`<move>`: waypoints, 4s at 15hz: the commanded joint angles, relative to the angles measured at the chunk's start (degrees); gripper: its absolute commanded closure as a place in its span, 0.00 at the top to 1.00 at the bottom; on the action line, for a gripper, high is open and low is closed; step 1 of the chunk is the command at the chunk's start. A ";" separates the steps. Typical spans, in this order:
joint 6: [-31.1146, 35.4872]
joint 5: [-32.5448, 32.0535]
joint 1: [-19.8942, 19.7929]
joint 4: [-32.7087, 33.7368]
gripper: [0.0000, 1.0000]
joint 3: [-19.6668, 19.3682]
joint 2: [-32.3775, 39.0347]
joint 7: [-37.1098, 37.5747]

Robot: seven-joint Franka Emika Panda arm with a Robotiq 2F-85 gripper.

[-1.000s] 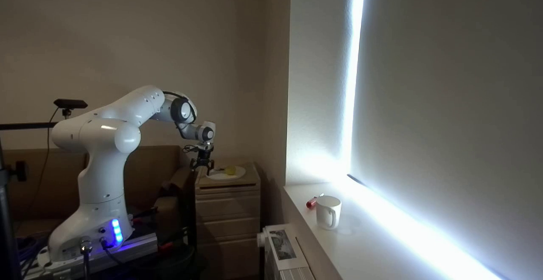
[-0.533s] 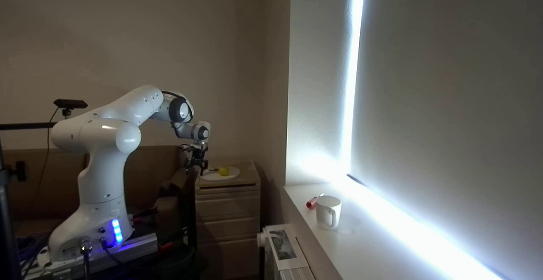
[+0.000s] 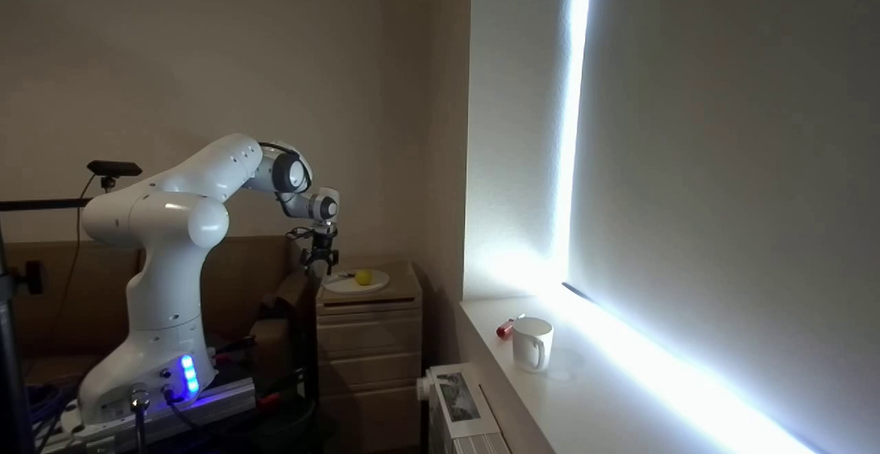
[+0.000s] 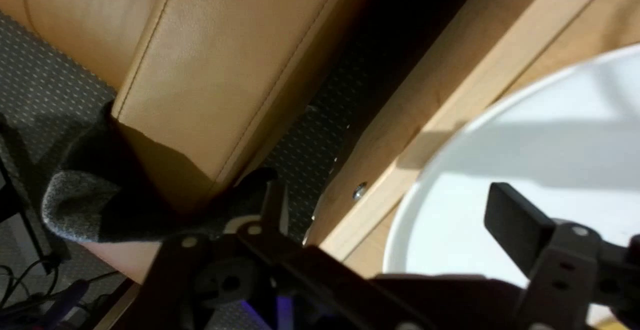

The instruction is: Put the keys on the plate, slide the plate to the left, then put the cup on the windowsill on the right side of the nightstand

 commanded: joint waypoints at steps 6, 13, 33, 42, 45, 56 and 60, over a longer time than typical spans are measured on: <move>-7.12 -3.10 -3.63 -14.60 1.00 -2.05 -22.50 -4.28; -8.77 -3.40 -10.32 -28.63 1.00 -6.67 -40.03 1.86; -2.93 -4.39 -28.02 -42.72 1.00 -18.39 -46.85 20.95; -1.11 8.95 -36.61 -31.53 1.00 -36.87 -31.63 21.08; -1.50 10.28 -36.66 -33.50 1.00 -37.55 -32.84 20.88; -5.76 47.68 -26.10 -25.59 1.00 -69.26 -9.16 21.14; -5.95 66.84 -19.55 -32.46 1.00 -83.14 2.30 21.07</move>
